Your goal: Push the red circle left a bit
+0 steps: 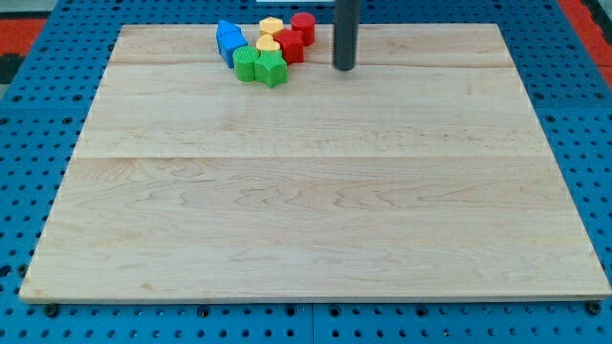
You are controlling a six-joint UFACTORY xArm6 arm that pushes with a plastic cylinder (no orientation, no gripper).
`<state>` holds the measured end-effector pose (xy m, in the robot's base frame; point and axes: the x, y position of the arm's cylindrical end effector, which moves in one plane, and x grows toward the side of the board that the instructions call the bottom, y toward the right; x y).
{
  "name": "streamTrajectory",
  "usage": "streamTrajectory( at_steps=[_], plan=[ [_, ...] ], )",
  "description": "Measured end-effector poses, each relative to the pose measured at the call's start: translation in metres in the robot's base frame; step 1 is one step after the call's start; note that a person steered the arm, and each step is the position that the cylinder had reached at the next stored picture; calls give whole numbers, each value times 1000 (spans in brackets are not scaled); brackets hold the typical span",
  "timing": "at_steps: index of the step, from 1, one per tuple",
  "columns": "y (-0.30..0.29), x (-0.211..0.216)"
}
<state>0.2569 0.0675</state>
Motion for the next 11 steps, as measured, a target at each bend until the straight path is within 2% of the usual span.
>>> streamTrajectory(
  at_steps=[1, 4, 6, 9, 11],
  plan=[
    [10, -64],
    [-4, -65],
    [-58, -64],
    [-60, -59],
    [-73, -39]
  ],
)
